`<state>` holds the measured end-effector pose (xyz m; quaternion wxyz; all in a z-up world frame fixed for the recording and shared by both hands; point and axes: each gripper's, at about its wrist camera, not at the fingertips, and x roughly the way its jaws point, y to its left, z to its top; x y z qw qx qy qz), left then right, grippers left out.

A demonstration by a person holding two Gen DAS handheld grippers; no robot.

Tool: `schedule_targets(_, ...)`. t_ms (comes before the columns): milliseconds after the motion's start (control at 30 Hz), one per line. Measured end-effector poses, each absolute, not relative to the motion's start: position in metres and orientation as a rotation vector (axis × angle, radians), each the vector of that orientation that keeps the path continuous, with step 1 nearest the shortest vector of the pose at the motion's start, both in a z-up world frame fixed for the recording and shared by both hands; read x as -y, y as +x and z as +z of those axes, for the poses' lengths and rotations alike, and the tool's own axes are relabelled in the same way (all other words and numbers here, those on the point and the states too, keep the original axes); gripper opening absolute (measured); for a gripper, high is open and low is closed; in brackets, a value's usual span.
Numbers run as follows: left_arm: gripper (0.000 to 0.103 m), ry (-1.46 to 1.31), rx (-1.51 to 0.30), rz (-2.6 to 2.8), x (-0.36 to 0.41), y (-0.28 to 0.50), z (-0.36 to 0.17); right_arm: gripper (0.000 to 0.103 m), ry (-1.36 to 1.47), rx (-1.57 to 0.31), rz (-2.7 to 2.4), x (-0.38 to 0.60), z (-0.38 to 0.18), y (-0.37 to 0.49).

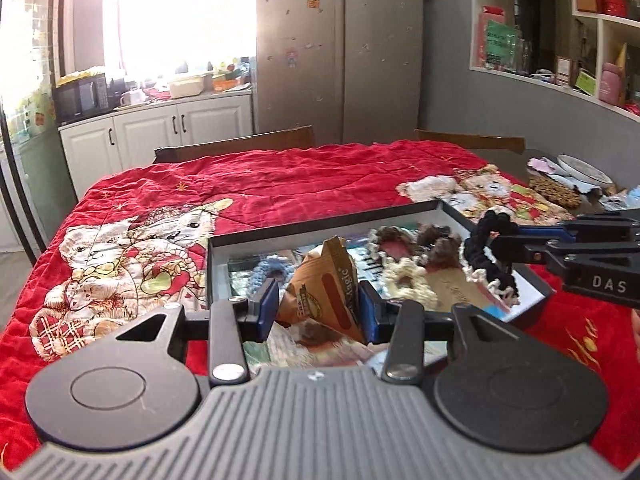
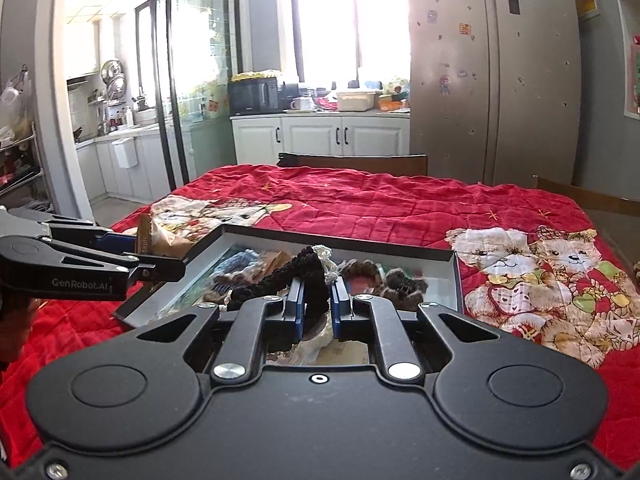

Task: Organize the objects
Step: 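Carry the paper packet and black scrunchie over the black box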

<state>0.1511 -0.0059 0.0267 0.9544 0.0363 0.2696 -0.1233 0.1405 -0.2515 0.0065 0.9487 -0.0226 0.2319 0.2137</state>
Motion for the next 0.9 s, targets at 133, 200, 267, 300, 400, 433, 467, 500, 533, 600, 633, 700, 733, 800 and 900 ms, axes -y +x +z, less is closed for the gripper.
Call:
schedule_targets(133, 0.046, 0.055, -0.556, -0.230, 0.001, 0.168, 0.023, 0.013, -0.031, -0.475, 0.418, 0.249, 0.005, 0.159)
schedule_targets(200, 0.047, 0.037, -0.560, -0.219, -0.004, 0.177, 0.022, 0.013, -0.024, -0.478, 0.412, 0.246, 0.004, 0.167)
schedule_targets(267, 0.047, 0.017, -0.563, -0.204, -0.009, 0.186, 0.019, 0.013, -0.019, -0.482, 0.407, 0.244, 0.002, 0.175)
schedule_targets(300, 0.047, 0.010, -0.563, -0.200, -0.010, 0.189, 0.019, 0.013, -0.019, -0.485, 0.403, 0.242, 0.000, 0.180)
schedule_targets(400, 0.047, 0.003, -0.563, -0.181, -0.012, 0.198, 0.015, 0.013, -0.021, -0.494, 0.390, 0.237, -0.007, 0.192)
schedule_targets(433, 0.047, 0.004, -0.561, -0.174, -0.012, 0.201, 0.014, 0.013, -0.019, -0.496, 0.384, 0.236, -0.009, 0.195)
schedule_targets(467, 0.047, 0.006, -0.562, -0.171, -0.012, 0.204, 0.013, 0.013, -0.019, -0.498, 0.378, 0.234, -0.011, 0.198)
schedule_targets(500, 0.047, 0.004, -0.563, -0.168, -0.012, 0.207, 0.012, 0.013, -0.018, -0.501, 0.372, 0.233, -0.013, 0.203)
schedule_targets(533, 0.047, 0.001, -0.565, -0.165, -0.011, 0.210, 0.011, 0.013, -0.016, -0.501, 0.367, 0.232, -0.015, 0.206)
schedule_targets(600, 0.047, -0.004, -0.566, -0.164, -0.011, 0.214, 0.008, 0.013, -0.009, -0.505, 0.360, 0.231, -0.019, 0.213)
schedule_targets(633, 0.047, -0.008, -0.566, -0.162, -0.010, 0.217, 0.007, 0.013, -0.005, -0.507, 0.356, 0.230, -0.020, 0.217)
schedule_targets(700, 0.047, -0.011, -0.564, -0.160, -0.009, 0.221, 0.006, 0.013, -0.003, -0.508, 0.346, 0.229, -0.024, 0.222)
schedule_targets(733, 0.047, -0.010, -0.561, -0.157, -0.008, 0.222, 0.005, 0.013, -0.005, -0.507, 0.340, 0.229, -0.025, 0.225)
schedule_targets(800, 0.047, -0.005, -0.557, -0.157, -0.007, 0.224, 0.003, 0.013, -0.003, -0.510, 0.330, 0.230, -0.030, 0.229)
schedule_targets(900, 0.047, 0.002, -0.559, -0.163, -0.003, 0.227, -0.001, 0.013, 0.019, -0.523, 0.325, 0.233, -0.035, 0.237)
